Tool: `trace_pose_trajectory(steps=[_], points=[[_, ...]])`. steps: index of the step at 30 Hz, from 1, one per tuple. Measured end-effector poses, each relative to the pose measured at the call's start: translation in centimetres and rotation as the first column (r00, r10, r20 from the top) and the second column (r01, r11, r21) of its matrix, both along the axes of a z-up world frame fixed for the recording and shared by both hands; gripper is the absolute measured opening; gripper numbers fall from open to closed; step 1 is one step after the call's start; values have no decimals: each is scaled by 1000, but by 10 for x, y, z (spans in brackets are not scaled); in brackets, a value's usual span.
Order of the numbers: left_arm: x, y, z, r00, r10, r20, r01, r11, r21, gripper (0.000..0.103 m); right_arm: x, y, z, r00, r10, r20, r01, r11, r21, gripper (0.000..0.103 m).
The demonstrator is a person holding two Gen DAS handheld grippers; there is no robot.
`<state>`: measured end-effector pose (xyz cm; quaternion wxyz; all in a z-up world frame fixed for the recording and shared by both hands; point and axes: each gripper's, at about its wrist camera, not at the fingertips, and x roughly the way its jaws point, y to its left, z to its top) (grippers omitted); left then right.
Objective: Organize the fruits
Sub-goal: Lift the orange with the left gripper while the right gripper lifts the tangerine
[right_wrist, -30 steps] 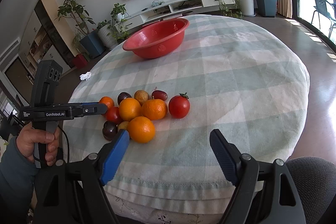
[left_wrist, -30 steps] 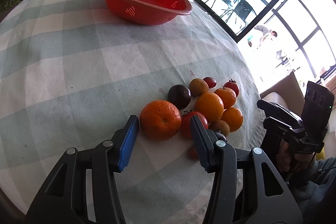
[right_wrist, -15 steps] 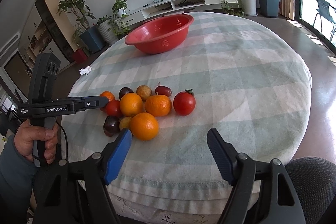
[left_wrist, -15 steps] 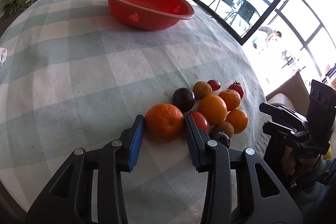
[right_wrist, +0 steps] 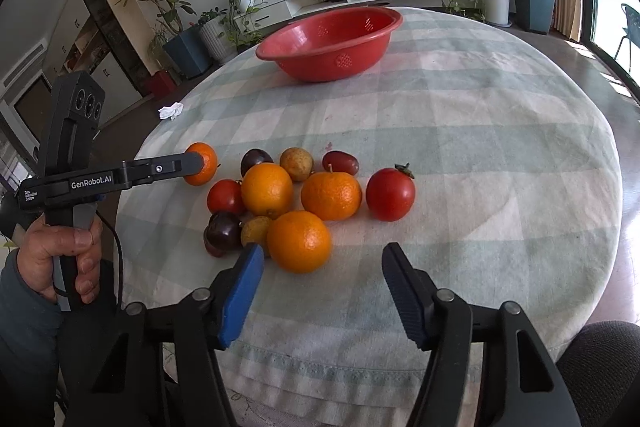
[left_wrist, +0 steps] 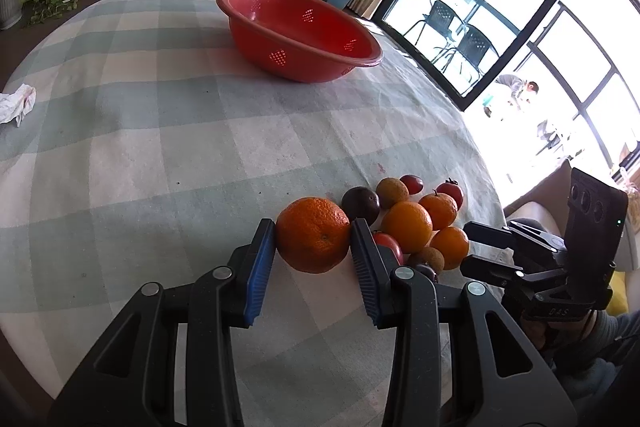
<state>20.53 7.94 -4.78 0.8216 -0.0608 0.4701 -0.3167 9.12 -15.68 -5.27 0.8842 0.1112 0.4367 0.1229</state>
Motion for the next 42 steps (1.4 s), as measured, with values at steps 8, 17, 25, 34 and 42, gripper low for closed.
trace_pose_trajectory(steps=[8,17,25,34,42], points=[[0,0,-1,1000,-1,-2,1,1000,-1,36,9,8,-7,999,36,-17,-36,999,3,52],[1,-2,-1,1000,-9,-4,9,1000,1,36,10,11,-8,997,71,-6,-71,997,5,40],[0,-3,-1,1000,-12,0,12,1000,-3,36,7,11,-5,997,76,-4,-76,997,26,40],[0,-2,0,1000,-13,10,13,1000,-10,36,2,10,-2,996,87,1,-87,996,38,40],[-2,-1,2,1000,-18,18,18,1000,-12,36,-6,10,1,995,103,5,-103,994,36,40]])
